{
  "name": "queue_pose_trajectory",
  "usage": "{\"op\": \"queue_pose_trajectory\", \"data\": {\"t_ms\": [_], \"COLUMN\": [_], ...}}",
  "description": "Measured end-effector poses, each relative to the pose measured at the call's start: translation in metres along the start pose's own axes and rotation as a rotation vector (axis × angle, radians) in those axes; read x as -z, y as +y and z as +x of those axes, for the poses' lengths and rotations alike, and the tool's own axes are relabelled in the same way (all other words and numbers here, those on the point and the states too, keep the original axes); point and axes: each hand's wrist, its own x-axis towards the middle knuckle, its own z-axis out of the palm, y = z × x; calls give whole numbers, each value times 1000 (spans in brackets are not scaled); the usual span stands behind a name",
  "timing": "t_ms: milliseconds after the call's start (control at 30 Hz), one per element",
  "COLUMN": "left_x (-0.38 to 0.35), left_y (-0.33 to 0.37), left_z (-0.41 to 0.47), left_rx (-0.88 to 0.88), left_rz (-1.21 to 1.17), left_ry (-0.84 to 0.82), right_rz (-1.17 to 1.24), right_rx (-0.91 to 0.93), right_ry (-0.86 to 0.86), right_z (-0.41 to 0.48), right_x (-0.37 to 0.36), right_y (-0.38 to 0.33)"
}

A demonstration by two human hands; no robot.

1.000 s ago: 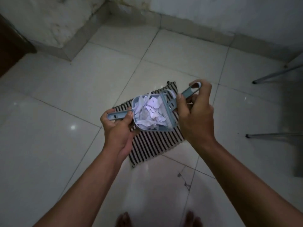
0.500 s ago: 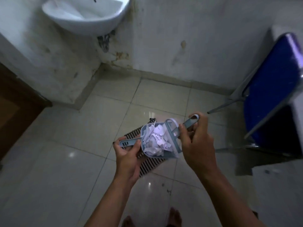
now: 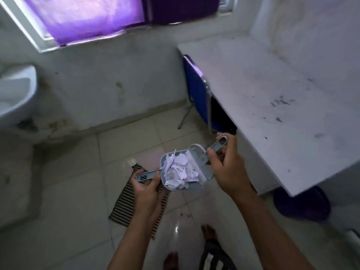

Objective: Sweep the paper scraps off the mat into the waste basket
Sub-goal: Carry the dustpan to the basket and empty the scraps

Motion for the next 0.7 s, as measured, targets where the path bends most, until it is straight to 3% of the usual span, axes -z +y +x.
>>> {"op": "queue_pose_trajectory", "data": {"t_ms": [367,700], "left_x": [-69,-178], "left_y": [-30,-146], "left_z": [-55,-130], "left_rx": [177,295], "left_rz": [200,391], "left_ry": [-355,-581], "right_rz": [-32,-29], "right_rx": [-182,-321], "right_ry": [418,778], "right_z": [-76,-144], "right_x": [104,249], "right_y": [8,72]}}
